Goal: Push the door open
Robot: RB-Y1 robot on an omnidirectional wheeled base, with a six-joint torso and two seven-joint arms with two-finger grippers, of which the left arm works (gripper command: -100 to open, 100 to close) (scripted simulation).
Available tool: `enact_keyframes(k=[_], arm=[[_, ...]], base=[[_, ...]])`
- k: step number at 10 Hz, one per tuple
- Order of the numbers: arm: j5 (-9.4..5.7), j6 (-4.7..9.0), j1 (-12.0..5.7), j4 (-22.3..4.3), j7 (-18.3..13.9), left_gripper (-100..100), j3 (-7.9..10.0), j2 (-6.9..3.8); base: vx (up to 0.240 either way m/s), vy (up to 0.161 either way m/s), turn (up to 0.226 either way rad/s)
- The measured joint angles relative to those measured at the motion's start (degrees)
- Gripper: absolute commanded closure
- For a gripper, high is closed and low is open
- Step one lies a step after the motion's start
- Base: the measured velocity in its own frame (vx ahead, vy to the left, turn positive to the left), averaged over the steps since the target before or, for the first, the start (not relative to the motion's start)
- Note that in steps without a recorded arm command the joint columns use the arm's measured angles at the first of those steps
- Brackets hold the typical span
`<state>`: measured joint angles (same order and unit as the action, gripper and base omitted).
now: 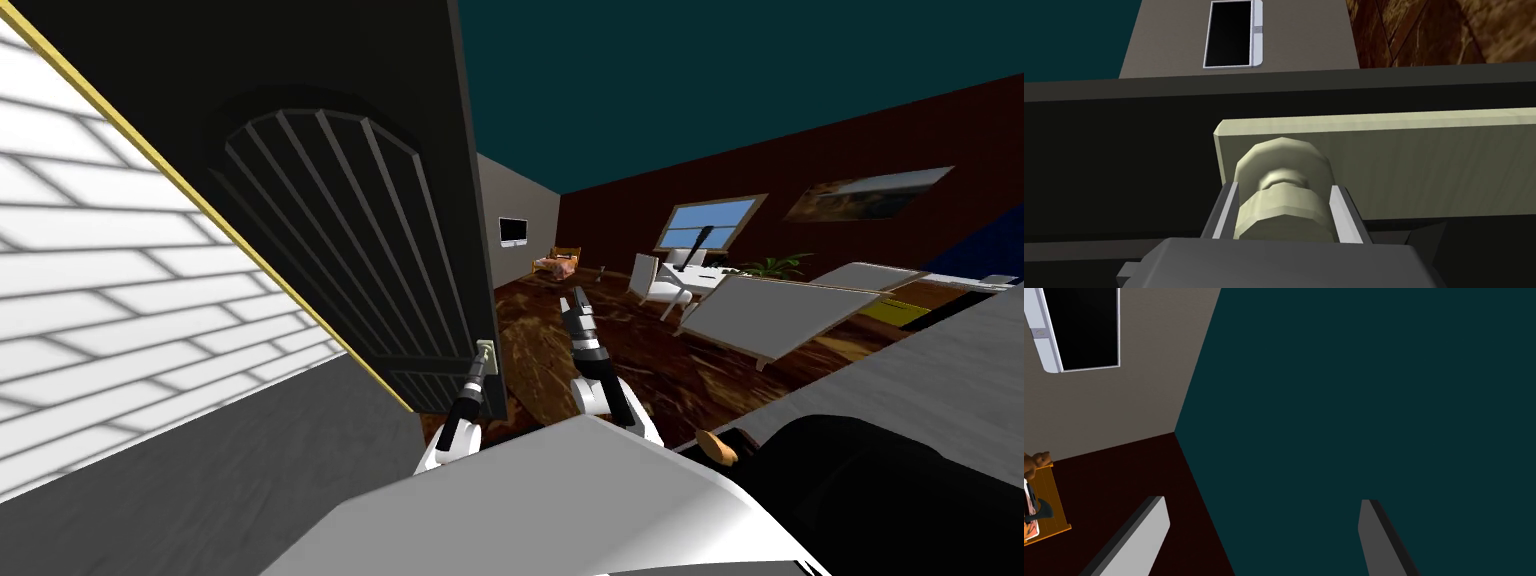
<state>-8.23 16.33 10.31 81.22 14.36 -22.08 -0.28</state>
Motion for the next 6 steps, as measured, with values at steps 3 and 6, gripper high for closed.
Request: enact_keyframes(k=[3, 6], arm=[[-0.9, 0.2, 1.33, 1.7, 1.2, 100, -1.06, -0.63], [-2.02, 0.78, 3.38, 3.3, 2.6, 100, -1.89, -0.19]], base=[[0.198, -0.072, 0.187], [0.214, -0.11, 0.197]])
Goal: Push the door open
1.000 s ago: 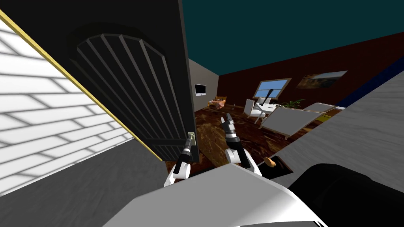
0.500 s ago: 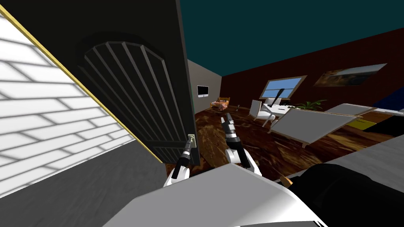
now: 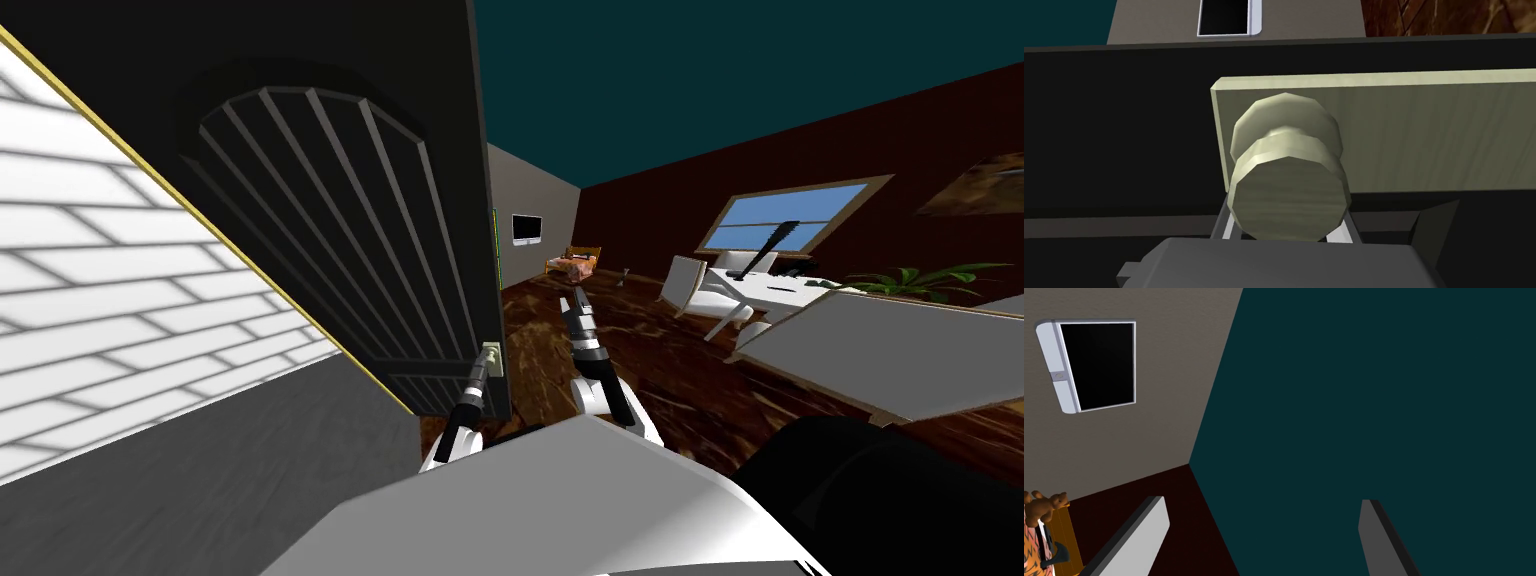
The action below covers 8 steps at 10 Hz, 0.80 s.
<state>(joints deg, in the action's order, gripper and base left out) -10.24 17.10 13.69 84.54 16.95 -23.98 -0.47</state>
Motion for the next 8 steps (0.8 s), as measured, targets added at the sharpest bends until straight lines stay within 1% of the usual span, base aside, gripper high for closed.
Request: enact_keyframes(k=[2, 3, 5, 6, 7, 8], arm=[[-0.72, 0.22, 1.19, 1.0, 0.8, 100, -0.01, 0.8], [-1.01, 0.52, 1.7, 1.4, 1.2, -100, 0.0, 1.26], [-0.75, 0.83, 3.44, 2.4, 1.9, -100, -1.81, -0.55], [-0.58, 1.43, 4.2, 2.2, 2.3, -100, -2.8, -0.97], [-0.49, 1.82, 4.86, 2.3, 2.6, -100, -3.77, -1.14], [-0.34, 2.26, 5.6, 2.2, 3.0, -100, -4.85, -0.72]], base=[[0.139, -0.154, 0.156], [-0.042, 0.017, 0.131], [-0.144, 0.131, 0.058], [-0.192, 0.115, 0.095], [-0.206, 0.107, 0.098], [-0.206, 0.06, 0.078]])
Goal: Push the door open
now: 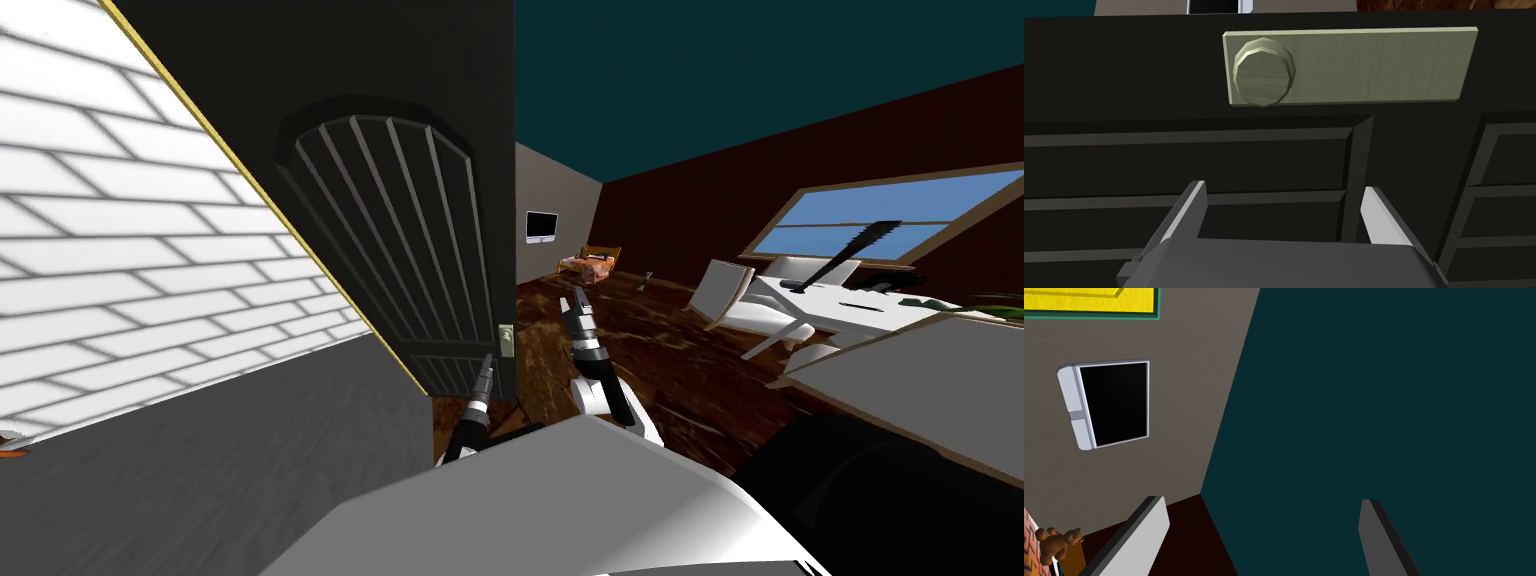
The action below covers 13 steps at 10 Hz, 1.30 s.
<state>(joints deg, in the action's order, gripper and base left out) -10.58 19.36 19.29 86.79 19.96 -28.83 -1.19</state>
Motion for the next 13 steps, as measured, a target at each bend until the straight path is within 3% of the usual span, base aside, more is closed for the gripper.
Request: enact_keyframes(k=[1, 2, 3, 6, 8, 9, 11, 12, 13], arm=[[0.3, -0.26, 1.7, 1.6, 0.7, -100, -1.26, 0.85], [0.48, 0.03, 2.45, 1.6, 1.2, -100, -2.36, 2.29], [0.5, 0.18, 2.52, 1.5, 1.3, -100, -2.5, 2.44], [0.49, -0.11, 1.56, 1.2, 1.2, -100, -1.95, 0.04], [0.55, -0.13, 0.87, 0.7, 1.1, -100, -1.59, 0.0], [0.53, -0.43, 0.43, 0.7, 1.1, -100, -1.31, 0.52], [0.59, -0.55, -0.38, 0.1, 1.0, -100, -0.94, 2.82], [0.59, -0.55, -0.43, 0.1, 1.0, 100, -0.93, 2.95], [0.6, -0.38, -0.58, 0.4, 1.0, 100, -0.99, 2.99]], base=[[-0.188, 0.012, 0.091], [-0.082, -0.001, 0.014], [0.078, -0.011, -0.019], [0.199, -0.075, -0.007], [0.243, -0.125, -0.011], [0.225, -0.142, -0.012], [0.12, -0.068, 0.002], [0.0, 0.0, 0.0], [-0.03, 0.014, -0.008]])
